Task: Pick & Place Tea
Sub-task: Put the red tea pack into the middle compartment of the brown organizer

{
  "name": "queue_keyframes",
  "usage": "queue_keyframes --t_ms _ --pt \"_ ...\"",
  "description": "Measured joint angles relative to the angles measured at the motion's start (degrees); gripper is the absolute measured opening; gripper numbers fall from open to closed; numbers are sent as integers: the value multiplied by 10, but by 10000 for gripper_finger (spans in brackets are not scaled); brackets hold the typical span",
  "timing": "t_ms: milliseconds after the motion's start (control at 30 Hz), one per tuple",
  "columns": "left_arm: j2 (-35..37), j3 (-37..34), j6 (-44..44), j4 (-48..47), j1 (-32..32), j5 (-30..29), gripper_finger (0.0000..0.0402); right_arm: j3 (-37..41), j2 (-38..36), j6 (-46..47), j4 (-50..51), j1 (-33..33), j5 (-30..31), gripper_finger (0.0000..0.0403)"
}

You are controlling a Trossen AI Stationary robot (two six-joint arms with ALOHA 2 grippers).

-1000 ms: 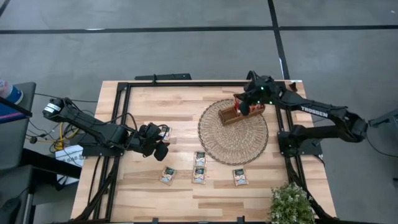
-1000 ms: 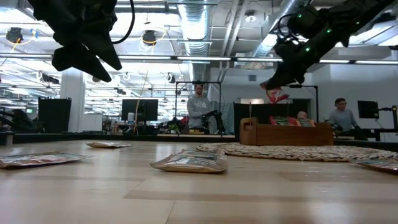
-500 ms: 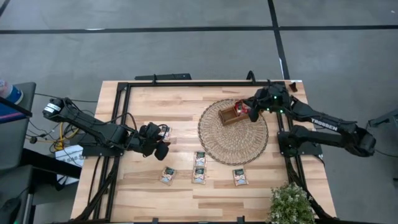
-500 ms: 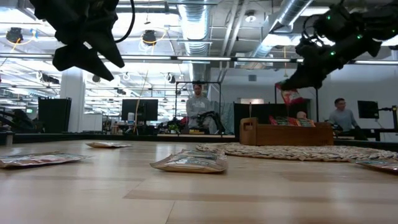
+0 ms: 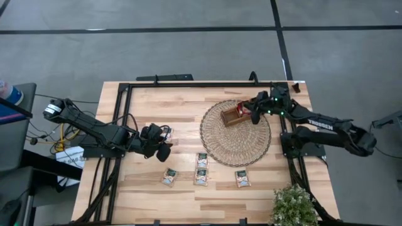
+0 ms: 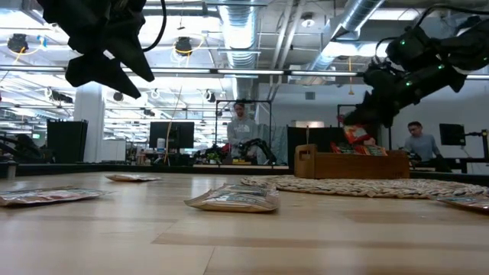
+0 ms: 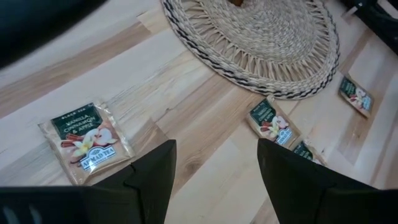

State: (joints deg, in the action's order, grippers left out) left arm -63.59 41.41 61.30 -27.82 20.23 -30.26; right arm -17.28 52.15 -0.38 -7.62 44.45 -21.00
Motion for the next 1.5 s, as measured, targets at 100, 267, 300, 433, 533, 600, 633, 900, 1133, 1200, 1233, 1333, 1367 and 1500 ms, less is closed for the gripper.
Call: queue_keyframes --t_ms 100,267,300,433,533,600,633,900,1133,1200,1233,1333,1367,1500 --pt "0 0 0 7 0 0 218 -1 28 -1 -36 0 0 1" --pt "0 0 -3 8 0 -3 218 0 93 -11 -62 -2 5 1" --pt "0 0 -6 8 0 -6 218 0 105 -11 -77 -2 6 1" --pt "0 0 -20 12 0 -37 218 0 132 -11 -109 -2 18 1" --pt "0 0 -21 15 0 -68 218 0 135 -13 -113 -2 32 1" --pt "0 0 -21 18 0 -81 218 0 135 -20 -108 -2 44 1" --pt "0 0 -21 19 0 -82 218 0 136 -24 -107 -2 46 1" --pt "0 0 -29 27 0 -84 218 -1 169 -26 -113 -9 46 1" --pt "0 0 -32 27 0 -83 218 -1 182 -10 -127 -12 46 1" --pt "0 0 -33 27 0 -82 218 -1 179 -11 -127 -12 46 3" --pt "0 0 -34 27 0 -82 218 -1 177 -11 -127 -12 46 6" --pt "0 0 -38 27 0 -81 218 -1 173 -14 -127 -12 46 23" --pt "0 0 -38 27 0 -80 218 -1 174 -15 -125 -12 46 31" --pt "0 0 -38 27 0 -74 218 -1 174 -16 -111 -12 46 64"
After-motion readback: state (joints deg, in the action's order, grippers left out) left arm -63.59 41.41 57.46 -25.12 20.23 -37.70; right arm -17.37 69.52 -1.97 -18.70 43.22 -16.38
